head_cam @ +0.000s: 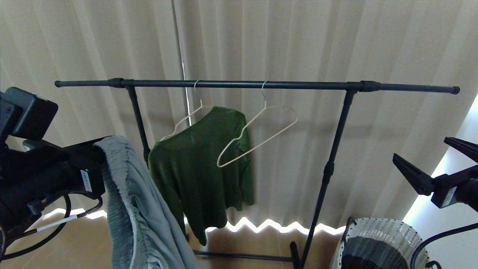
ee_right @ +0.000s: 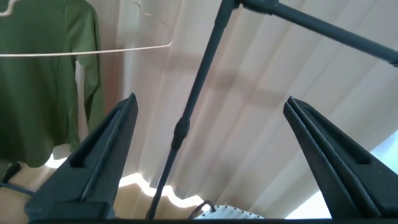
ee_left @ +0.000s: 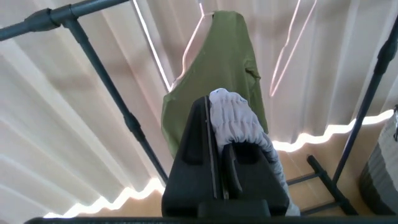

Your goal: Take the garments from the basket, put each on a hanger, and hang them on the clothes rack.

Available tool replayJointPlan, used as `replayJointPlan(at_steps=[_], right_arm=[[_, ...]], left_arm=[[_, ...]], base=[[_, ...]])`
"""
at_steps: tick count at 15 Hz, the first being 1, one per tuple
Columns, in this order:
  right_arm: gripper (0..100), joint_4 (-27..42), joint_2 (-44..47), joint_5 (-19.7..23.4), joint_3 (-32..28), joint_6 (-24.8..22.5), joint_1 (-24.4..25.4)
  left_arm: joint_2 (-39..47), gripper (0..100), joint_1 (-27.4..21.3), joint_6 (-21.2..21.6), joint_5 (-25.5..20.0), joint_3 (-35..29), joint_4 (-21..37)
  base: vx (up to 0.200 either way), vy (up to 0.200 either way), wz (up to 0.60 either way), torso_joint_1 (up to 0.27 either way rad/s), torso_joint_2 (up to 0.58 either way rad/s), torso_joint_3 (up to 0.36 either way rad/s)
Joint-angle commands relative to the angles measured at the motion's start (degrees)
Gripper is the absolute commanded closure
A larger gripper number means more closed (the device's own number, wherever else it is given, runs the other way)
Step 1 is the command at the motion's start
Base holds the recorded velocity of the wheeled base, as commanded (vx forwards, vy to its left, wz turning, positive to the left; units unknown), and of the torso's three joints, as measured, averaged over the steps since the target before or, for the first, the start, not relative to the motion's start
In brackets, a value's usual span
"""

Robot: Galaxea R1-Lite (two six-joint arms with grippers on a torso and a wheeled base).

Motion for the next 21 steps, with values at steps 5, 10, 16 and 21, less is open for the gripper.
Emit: replayJointPlan(at_steps=[5,10,16,21], right_arm=[[0,0.2,0.1,0.1,0.4,0.0,0.0],[0,0.1,0.1,0.0,0.3,0.0,0.0],[0,0.0,0.0,-0.1,0.1,-0.1,0.0],[0,-0.2,-0.3,-0.1,0.2,-0.1,0.0]], left_arm=[[0.2,100,0.1,0.0,0.0,0.0,0.0],[0.3,100,0.1,0.1,0.0,0.1,0.0],[0.3,100,0.1,0.1,0.0,1.1,-2.4],[0.2,100,0.1,-0.3,0.1,0.6,-2.4]], base=[[0.000,0.200,0.00,0.001,0.00,0.004],[0.000,0.200,0.00,0.003,0.00,0.001],[0.000,0.000,0.00,0.000,0.00,0.000],[0.080,0.000,0.00,0.003,0.00,0.002]])
